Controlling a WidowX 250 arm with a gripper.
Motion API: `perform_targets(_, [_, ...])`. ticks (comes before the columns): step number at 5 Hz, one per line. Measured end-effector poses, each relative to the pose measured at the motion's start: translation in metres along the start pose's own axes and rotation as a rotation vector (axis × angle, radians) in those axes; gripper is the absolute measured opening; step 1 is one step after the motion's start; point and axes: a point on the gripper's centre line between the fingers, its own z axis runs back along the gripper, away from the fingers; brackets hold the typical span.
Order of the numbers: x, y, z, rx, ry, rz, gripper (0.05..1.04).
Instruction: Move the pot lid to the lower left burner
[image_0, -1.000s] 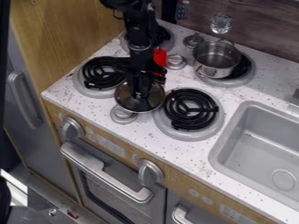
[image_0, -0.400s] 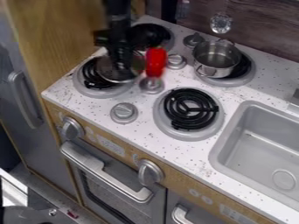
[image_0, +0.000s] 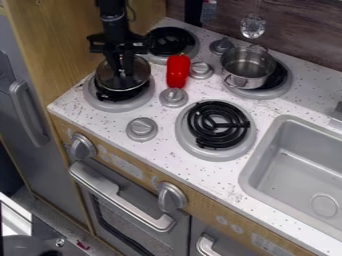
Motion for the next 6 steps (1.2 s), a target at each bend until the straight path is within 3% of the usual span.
perform_targets(2, [-0.011,0.003,-0.015,0.003,0.049,-0.01,0.327])
perform_targets(4, [-0.015,-0.002,-0.019,0.021,0.05,-0.043,0.932])
perform_targets(5, [-0.005,-0.018,0.004,0.024,-0.01,-0.103,1.001])
perform_targets(6, [-0.002,-0.052,0.037,-0.009,-0.086,-0.24,1.001])
